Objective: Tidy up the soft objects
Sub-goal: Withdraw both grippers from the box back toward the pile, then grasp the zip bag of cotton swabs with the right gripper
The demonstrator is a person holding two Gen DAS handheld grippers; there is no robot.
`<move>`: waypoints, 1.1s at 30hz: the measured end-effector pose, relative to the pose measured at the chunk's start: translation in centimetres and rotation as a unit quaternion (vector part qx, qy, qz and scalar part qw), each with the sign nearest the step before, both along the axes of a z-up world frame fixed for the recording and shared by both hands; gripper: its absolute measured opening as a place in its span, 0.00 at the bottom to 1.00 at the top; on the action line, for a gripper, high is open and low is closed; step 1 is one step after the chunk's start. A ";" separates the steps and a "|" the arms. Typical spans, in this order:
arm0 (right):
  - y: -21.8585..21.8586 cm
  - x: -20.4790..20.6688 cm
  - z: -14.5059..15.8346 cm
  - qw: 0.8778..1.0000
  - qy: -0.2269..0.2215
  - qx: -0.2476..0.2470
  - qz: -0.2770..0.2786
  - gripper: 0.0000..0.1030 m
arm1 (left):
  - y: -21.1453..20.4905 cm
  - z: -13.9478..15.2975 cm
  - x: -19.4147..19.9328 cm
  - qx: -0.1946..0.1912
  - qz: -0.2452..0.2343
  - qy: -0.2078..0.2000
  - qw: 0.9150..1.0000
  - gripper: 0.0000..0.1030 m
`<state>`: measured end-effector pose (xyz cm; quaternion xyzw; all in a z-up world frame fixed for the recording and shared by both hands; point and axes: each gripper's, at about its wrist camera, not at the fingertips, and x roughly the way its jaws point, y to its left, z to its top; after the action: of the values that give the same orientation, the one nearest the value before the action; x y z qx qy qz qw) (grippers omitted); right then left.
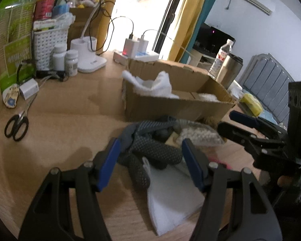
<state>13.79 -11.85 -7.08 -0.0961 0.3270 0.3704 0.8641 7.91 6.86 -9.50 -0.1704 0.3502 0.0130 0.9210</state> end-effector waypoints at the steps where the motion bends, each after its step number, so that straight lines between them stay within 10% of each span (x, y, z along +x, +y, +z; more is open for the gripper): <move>1: 0.4 -0.1 -0.1 1.000 0.001 -0.002 0.005 0.77 | 0.0 -0.2 -0.1 -0.002 0.000 0.002 1.000 0.64; 28: 3.3 1.1 -3.0 0.998 0.050 -0.028 0.022 0.77 | 1.0 -2.4 0.2 -0.016 -0.003 0.031 0.999 0.64; 33: 2.8 1.2 -3.0 0.998 0.051 -0.023 0.027 0.64 | 1.3 -2.1 1.4 -0.004 0.002 0.031 1.000 0.64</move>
<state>14.96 -9.07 -10.04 -0.1062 0.3762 0.3902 0.8336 9.27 8.19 -11.61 -0.1738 0.3782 0.0184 0.9091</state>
